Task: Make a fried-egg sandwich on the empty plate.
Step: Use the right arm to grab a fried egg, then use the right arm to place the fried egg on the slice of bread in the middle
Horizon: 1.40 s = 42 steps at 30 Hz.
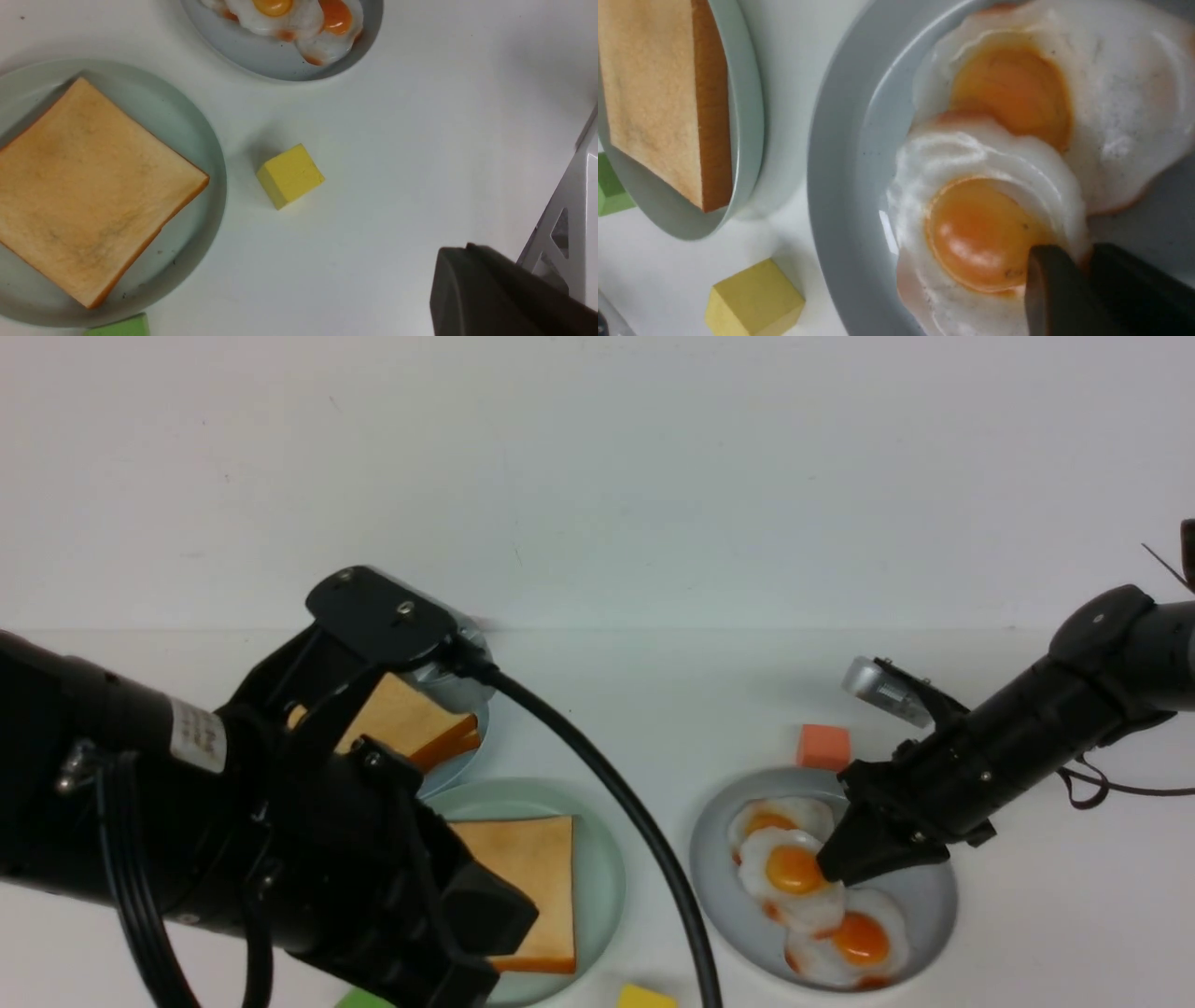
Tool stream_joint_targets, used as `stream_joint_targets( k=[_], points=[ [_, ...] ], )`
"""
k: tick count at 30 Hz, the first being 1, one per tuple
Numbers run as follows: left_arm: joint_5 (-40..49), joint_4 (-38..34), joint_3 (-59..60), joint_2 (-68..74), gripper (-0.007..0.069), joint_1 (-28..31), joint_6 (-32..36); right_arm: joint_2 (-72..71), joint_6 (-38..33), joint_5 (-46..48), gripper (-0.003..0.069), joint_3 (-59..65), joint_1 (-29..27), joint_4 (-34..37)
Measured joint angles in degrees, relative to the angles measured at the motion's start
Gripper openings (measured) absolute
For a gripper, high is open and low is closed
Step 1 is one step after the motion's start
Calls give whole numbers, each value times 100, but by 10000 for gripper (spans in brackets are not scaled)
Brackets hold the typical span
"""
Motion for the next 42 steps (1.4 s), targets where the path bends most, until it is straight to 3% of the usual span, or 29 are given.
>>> stream_joint_targets(
  k=[2, 12, 19, 20, 22, 26, 29, 42],
  points=[
    [0, 11, 0, 0, 4, 0, -11, 2, -23, 67, 59, 0, 0, 5],
    [82, 786, 0, 0, 8, 0, -574, -557, 273, 230, 58, -262, 142, -68],
    [401, 1647, 130, -271, 11, 0, -1194, -895, 1381, 49, 58, -1118, 1552, -514],
    [401, 1669, 145, -271, 11, 0, -1213, -895, 1401, 26, 58, -1133, 1552, -514],
    [388, 1958, 360, -608, 13, 0, -1485, -809, 1542, -273, 58, -1288, 2161, -538],
    [394, 2327, 799, -1178, 15, 0, -1986, -491, 1691, -747, 58, -1559, 2839, -533],
    [400, 2395, 1078, -1494, 15, 0, -2258, -97, 1743, -919, 58, -1808, 3064, -522],
    [465, 2404, 1390, -1824, 15, 0, -2657, 904, 1763, -1382, 78, -2114, 3130, -534]
  ],
)
